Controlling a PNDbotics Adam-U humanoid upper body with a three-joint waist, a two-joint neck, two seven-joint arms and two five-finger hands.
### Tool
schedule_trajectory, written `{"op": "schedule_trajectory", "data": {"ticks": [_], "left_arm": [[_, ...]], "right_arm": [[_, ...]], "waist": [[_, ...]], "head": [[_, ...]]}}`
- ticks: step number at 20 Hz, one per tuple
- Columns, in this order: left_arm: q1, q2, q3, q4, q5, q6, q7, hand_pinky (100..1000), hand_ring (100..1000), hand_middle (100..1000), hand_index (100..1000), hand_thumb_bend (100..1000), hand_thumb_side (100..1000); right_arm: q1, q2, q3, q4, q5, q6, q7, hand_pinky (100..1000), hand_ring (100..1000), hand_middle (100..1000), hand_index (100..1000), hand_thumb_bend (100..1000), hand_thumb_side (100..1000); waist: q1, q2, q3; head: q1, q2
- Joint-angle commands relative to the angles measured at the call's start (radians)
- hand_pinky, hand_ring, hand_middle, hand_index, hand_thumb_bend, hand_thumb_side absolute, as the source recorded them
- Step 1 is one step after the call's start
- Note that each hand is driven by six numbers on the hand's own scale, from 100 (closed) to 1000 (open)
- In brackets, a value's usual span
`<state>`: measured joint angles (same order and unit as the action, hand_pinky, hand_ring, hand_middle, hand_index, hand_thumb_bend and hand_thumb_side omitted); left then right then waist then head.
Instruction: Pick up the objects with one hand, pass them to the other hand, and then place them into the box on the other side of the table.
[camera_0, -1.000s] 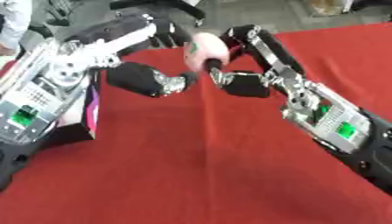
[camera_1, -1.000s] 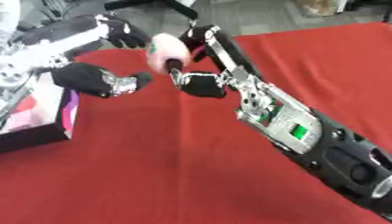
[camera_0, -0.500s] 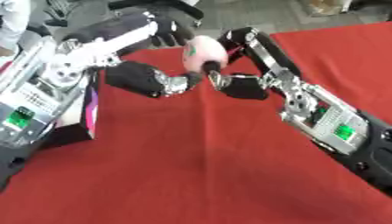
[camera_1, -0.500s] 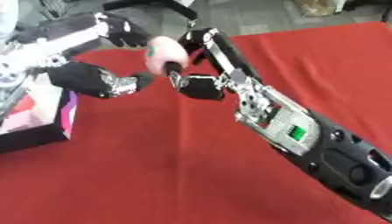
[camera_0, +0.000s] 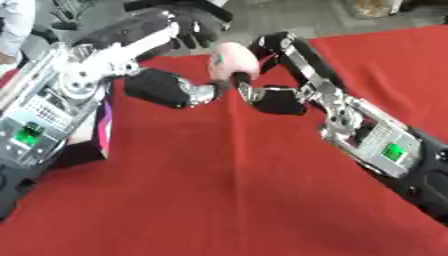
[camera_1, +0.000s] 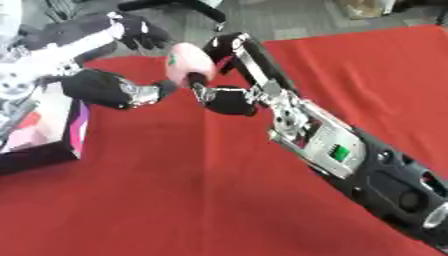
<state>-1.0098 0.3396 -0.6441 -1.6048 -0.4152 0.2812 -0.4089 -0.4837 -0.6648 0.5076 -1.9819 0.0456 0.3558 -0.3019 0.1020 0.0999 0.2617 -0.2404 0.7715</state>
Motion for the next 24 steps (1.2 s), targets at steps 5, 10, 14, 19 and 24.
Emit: {"op": "schedule_trajectory", "data": {"ticks": [5, 10, 14, 19, 24], "left_arm": [[-0.010, -0.007, 0.005, 0.008, 0.047, -0.008, 0.008, 828, 809, 746, 876, 306, 618], [-0.005, -0.014, 0.007, 0.021, 0.111, -0.015, 0.045, 819, 782, 668, 802, 100, 554], [-0.005, -0.014, 0.003, 0.026, 0.151, -0.014, 0.100, 776, 668, 496, 625, 100, 313], [-0.005, -0.023, 0.005, 0.049, 0.094, -0.014, 0.119, 734, 587, 388, 495, 100, 100], [-0.001, -0.042, 0.013, 0.089, 0.008, -0.056, 0.131, 723, 554, 353, 463, 100, 100]], "right_arm": [[-0.012, -0.009, -0.001, -0.018, 0.014, -0.022, 0.008, 615, 679, 464, 573, 136, 100], [-0.009, -0.009, -0.001, -0.018, 0.011, -0.028, 0.015, 613, 683, 476, 573, 100, 100], [-0.006, -0.009, 0.000, -0.018, 0.013, -0.023, 0.016, 612, 685, 479, 574, 100, 100], [-0.005, -0.007, 0.002, -0.018, 0.010, -0.032, 0.018, 609, 684, 479, 574, 100, 100], [-0.006, -0.006, 0.001, -0.018, -0.003, -0.054, 0.017, 606, 683, 478, 573, 100, 100]], "waist": [[0.008, -0.001, 0.000], [0.007, 0.001, -0.001], [0.008, 0.003, -0.001], [0.007, 0.003, -0.002], [0.006, 0.004, -0.005]], "head": [[0.004, -0.001], [0.004, -0.001], [0.004, -0.001], [0.007, -0.001], [0.010, -0.001]]}}
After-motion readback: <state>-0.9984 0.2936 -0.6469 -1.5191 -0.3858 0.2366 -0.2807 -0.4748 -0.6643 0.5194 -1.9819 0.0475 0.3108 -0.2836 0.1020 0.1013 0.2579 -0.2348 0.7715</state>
